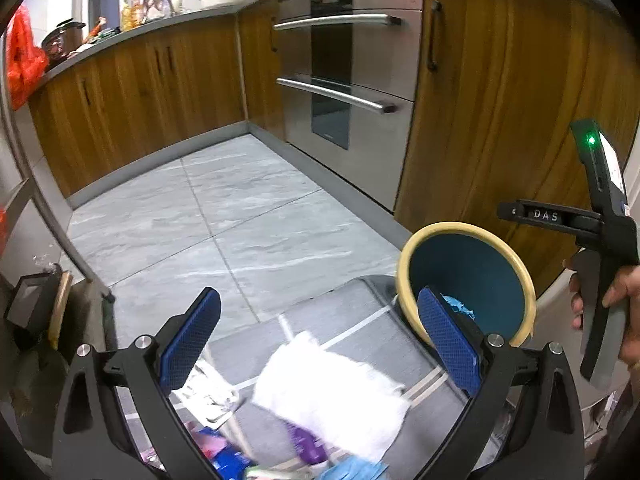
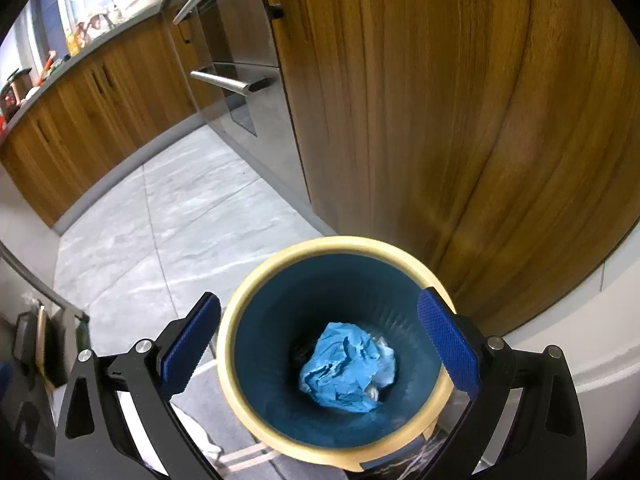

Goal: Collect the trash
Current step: 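Move both open grippers back toward the remaining trash on the mat, then grasp the white wet wipe with the right gripper while the left grasps the pink wrapper, then carry the wipe and pink wrapper over the teal bin with both grippers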

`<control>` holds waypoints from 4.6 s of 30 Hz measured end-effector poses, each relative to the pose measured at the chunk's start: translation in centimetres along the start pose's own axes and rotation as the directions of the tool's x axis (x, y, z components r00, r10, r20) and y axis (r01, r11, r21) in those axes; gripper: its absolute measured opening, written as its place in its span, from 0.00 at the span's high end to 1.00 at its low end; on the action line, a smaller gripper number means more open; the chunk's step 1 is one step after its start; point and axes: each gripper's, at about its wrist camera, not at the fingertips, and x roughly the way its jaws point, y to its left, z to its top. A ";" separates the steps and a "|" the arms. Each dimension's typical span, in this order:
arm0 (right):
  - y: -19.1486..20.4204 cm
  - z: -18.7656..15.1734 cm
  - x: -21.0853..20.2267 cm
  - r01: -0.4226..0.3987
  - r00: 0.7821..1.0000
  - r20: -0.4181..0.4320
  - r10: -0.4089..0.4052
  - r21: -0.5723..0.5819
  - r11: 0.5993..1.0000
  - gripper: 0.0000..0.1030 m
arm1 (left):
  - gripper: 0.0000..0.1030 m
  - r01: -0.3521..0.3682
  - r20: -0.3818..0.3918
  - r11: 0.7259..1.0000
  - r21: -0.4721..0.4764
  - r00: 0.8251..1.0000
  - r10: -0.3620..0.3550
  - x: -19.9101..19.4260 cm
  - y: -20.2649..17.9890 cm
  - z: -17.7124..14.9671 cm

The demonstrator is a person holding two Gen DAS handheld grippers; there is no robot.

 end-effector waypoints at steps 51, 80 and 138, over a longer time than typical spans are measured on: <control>17.1 -16.6 5.8 -0.301 0.898 -0.435 0.062 -0.506 0.809 0.06 | 0.07 -0.053 -0.367 0.998 -0.036 0.929 0.036 4.2 13.3 -12.8; 16.1 -14.7 4.0 -0.370 0.860 -0.488 0.148 -0.397 0.840 0.93 | 0.96 0.000 -0.365 0.999 -0.037 0.931 -0.013 3.3 13.0 -11.7; 3.5 -1.5 -6.1 -0.155 0.984 0.052 0.168 -0.189 0.970 0.93 | 0.96 0.162 -0.059 0.984 0.071 0.986 -0.158 -1.0 -0.2 -0.7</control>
